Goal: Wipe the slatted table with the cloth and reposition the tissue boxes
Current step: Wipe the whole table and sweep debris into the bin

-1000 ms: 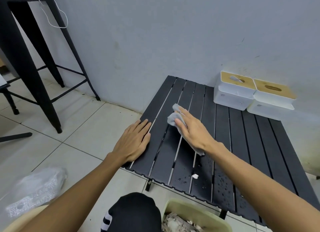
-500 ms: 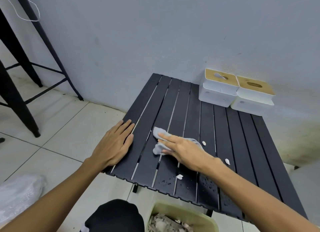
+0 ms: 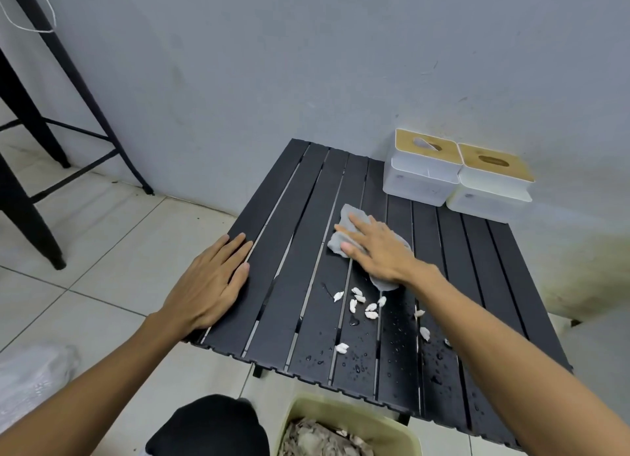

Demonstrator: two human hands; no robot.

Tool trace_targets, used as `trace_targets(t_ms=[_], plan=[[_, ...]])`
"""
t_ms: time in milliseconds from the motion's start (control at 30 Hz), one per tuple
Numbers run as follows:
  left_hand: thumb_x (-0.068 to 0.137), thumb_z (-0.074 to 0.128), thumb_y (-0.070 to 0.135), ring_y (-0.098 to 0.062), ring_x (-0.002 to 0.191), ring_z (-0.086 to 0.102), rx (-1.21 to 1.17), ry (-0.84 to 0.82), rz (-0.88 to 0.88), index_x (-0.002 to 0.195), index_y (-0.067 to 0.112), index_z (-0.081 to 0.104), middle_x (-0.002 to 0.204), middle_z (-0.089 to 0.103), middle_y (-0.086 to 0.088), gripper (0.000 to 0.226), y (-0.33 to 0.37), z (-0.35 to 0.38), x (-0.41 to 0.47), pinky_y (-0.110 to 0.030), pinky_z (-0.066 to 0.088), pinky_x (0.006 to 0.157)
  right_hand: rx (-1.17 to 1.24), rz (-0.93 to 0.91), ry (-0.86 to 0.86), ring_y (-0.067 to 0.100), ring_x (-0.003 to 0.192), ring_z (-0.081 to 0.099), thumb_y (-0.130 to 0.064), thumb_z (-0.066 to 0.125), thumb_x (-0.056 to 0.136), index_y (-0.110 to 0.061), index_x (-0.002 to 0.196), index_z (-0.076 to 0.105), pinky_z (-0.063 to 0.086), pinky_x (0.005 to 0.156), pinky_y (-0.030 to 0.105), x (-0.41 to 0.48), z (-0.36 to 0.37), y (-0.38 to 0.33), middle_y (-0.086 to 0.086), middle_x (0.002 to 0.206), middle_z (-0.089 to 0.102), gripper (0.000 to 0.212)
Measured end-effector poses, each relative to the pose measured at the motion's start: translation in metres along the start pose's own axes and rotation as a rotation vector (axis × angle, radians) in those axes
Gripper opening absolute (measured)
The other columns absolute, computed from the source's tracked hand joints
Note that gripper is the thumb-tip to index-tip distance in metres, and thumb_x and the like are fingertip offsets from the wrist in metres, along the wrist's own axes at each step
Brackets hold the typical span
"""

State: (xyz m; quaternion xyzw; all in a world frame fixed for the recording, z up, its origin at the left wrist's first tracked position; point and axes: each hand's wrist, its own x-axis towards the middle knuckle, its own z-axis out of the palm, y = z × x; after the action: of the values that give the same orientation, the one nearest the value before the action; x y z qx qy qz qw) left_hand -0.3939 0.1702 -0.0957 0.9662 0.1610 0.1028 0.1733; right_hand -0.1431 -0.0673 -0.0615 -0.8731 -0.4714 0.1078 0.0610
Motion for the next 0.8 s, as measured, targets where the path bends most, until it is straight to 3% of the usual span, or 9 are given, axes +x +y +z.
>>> trace_targets(t_ms=[133, 267, 367, 433, 533, 633, 667, 733, 800], plan=[[0.095, 0.01, 0.055, -0.012, 0.15, 0.012, 0.009, 0.004, 0.021, 0.153, 0.024, 0.031, 0.161, 0.022, 0.009, 0.069, -0.002, 0.002, 0.001, -0.03, 0.011, 0.121, 0.124, -0.133, 0.075, 0.017, 0.153, 0.01, -0.041, 0.036, 0.107, -0.028, 0.155, 0.033, 0.005, 0.125, 0.037, -0.039, 0.009, -0.014, -0.008, 0.165, 0.019, 0.05], [0.095, 0.011, 0.055, -0.012, 0.15, 0.012, 0.021, 0.008, 0.033, 0.153, 0.024, 0.032, 0.161, 0.024, 0.008, 0.069, -0.004, 0.003, 0.002, -0.029, 0.009, 0.121, 0.272, -0.254, 0.096, 0.006, 0.139, 0.044, -0.035, 0.048, 0.105, -0.021, 0.128, 0.066, 0.034, 0.114, 0.027, -0.075, 0.009, -0.028, -0.013, 0.153, 0.045, 0.032], [0.094, 0.01, 0.056, -0.013, 0.15, 0.013, 0.02, 0.003, 0.033, 0.152, 0.022, 0.033, 0.161, 0.024, 0.007, 0.071, -0.004, 0.002, 0.002, -0.03, 0.009, 0.121, 0.543, -0.117, 0.192, -0.006, 0.114, 0.06, -0.032, 0.053, 0.103, -0.023, 0.112, 0.074, 0.046, 0.096, 0.019, -0.088, -0.011, -0.03, -0.021, 0.124, 0.067, 0.024], [0.094, 0.01, 0.056, -0.014, 0.15, 0.015, 0.021, -0.002, 0.031, 0.152, 0.02, 0.034, 0.16, 0.025, 0.006, 0.072, -0.004, 0.002, 0.002, -0.031, 0.01, 0.121, 0.615, 0.022, 0.271, -0.013, 0.086, 0.063, -0.037, 0.051, 0.103, -0.031, 0.098, 0.074, 0.048, 0.081, 0.02, -0.089, -0.032, -0.022, -0.029, 0.091, 0.069, 0.025], [0.095, 0.01, 0.055, -0.018, 0.149, 0.018, 0.049, -0.003, 0.034, 0.152, 0.021, 0.035, 0.16, 0.027, 0.004, 0.071, -0.003, 0.0, 0.002, -0.035, 0.014, 0.121, 0.58, 0.156, 0.354, -0.01, 0.068, 0.059, -0.043, 0.049, 0.102, -0.031, 0.105, 0.074, 0.048, 0.073, 0.02, -0.084, -0.059, 0.003, -0.029, 0.079, 0.06, 0.029], [0.096, 0.01, 0.053, -0.023, 0.148, 0.023, 0.108, -0.005, 0.05, 0.152, 0.021, 0.035, 0.159, 0.03, 0.002, 0.069, -0.001, -0.002, 0.002, -0.04, 0.017, 0.12, 0.404, 0.211, 0.332, -0.002, 0.062, 0.05, -0.039, 0.051, 0.103, -0.034, 0.069, 0.06, 0.039, 0.066, 0.024, -0.08, -0.063, 0.042, -0.02, 0.063, 0.057, 0.035], [0.096, 0.01, 0.053, -0.023, 0.148, 0.024, 0.122, -0.007, 0.057, 0.152, 0.022, 0.034, 0.159, 0.03, 0.002, 0.068, 0.0, -0.002, 0.001, -0.041, 0.016, 0.12, 0.364, 0.231, 0.299, 0.0, 0.066, 0.052, -0.038, 0.051, 0.103, -0.033, 0.07, 0.059, 0.04, 0.069, 0.027, -0.08, -0.058, 0.054, -0.016, 0.069, 0.06, 0.034], [0.096, 0.01, 0.052, -0.02, 0.149, 0.021, 0.125, -0.016, 0.065, 0.152, 0.022, 0.033, 0.16, 0.028, 0.003, 0.068, 0.003, -0.003, 0.001, -0.039, 0.012, 0.121, 0.283, 0.231, 0.192, 0.014, 0.102, 0.064, -0.04, 0.051, 0.103, -0.026, 0.105, 0.071, 0.046, 0.091, 0.035, -0.083, -0.042, 0.073, -0.004, 0.113, 0.071, 0.025], [0.096, 0.012, 0.052, -0.019, 0.149, 0.021, 0.108, -0.018, 0.079, 0.152, 0.023, 0.033, 0.16, 0.027, 0.004, 0.067, 0.009, -0.003, 0.0, -0.037, 0.011, 0.121, 0.173, 0.157, 0.136, 0.018, 0.137, 0.045, -0.038, 0.047, 0.104, -0.02, 0.137, 0.06, 0.033, 0.111, 0.033, -0.09, -0.023, 0.077, -0.001, 0.151, 0.049, 0.04]])
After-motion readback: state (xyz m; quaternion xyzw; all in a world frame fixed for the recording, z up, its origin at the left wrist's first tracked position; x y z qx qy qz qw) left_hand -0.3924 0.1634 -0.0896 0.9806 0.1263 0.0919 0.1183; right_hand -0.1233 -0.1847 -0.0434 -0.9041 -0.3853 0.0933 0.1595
